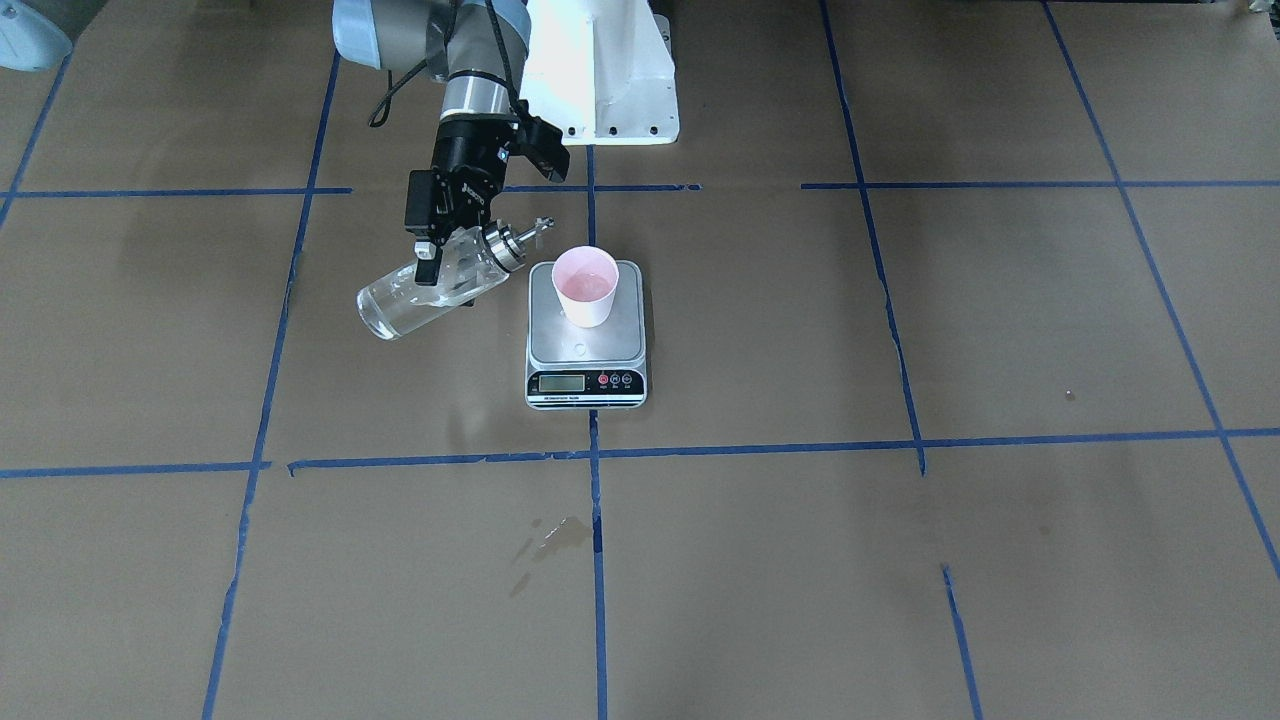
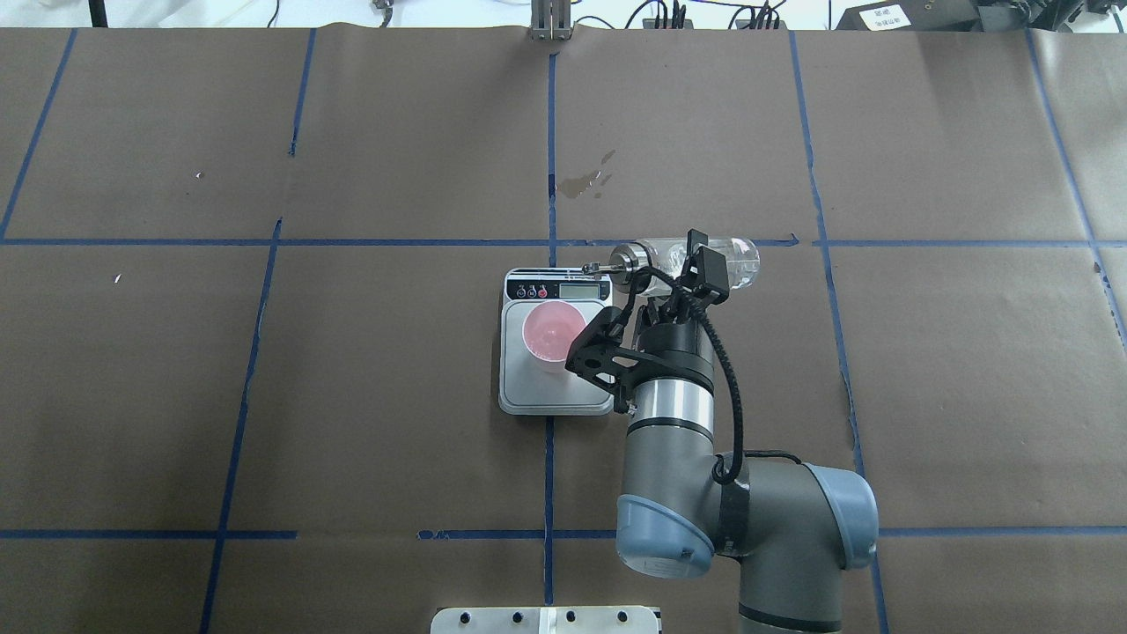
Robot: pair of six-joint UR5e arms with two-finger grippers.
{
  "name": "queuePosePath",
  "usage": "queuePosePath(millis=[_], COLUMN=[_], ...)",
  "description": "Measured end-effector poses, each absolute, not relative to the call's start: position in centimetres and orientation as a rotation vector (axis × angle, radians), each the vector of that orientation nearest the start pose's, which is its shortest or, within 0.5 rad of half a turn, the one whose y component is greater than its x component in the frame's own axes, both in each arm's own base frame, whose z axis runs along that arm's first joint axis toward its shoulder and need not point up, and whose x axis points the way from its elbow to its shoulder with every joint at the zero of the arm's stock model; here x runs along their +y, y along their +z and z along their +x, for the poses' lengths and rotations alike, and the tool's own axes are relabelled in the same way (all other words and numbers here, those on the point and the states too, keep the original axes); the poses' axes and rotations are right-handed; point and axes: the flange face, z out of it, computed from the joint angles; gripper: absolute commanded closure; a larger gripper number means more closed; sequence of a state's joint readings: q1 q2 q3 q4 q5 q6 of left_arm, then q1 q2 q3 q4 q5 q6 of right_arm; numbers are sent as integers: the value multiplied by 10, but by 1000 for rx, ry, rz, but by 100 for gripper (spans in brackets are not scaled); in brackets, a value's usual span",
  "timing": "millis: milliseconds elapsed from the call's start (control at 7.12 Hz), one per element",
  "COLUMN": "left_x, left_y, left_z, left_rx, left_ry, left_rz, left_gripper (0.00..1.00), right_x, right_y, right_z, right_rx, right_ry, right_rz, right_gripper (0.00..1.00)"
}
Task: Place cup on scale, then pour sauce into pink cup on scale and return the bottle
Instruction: 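Tilt the bottle upright and move it away from the cup, then carry the bottle back and lower it to its original spot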
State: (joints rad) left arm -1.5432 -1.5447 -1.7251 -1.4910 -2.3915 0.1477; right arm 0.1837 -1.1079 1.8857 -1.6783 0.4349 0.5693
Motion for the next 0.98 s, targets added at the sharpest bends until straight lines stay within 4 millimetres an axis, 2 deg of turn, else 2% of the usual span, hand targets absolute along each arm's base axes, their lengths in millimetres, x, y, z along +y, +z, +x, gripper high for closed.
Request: queuePosePath(millis=[281,421,702,983], left_x=[-482,-482,-482,-483], left_y=[600,600,599,599], left_z=[-47,-47,-47,-47], left_rx=[817,817,817,817], left_ry=[186,187,188,188], left_rz=[96,96,98,100], left_gripper=[0,0,0,0], right_x=[-313,-308,-303,-300], right_y=[216,219,262,323], right_z=[-497,-487,-458,-427], right_rx=[-212,-413,-723,-812], right_ry=[-131,-31,167,285], right_rz=[1184,1139,1072,1013], right_gripper=[100,100,100,100])
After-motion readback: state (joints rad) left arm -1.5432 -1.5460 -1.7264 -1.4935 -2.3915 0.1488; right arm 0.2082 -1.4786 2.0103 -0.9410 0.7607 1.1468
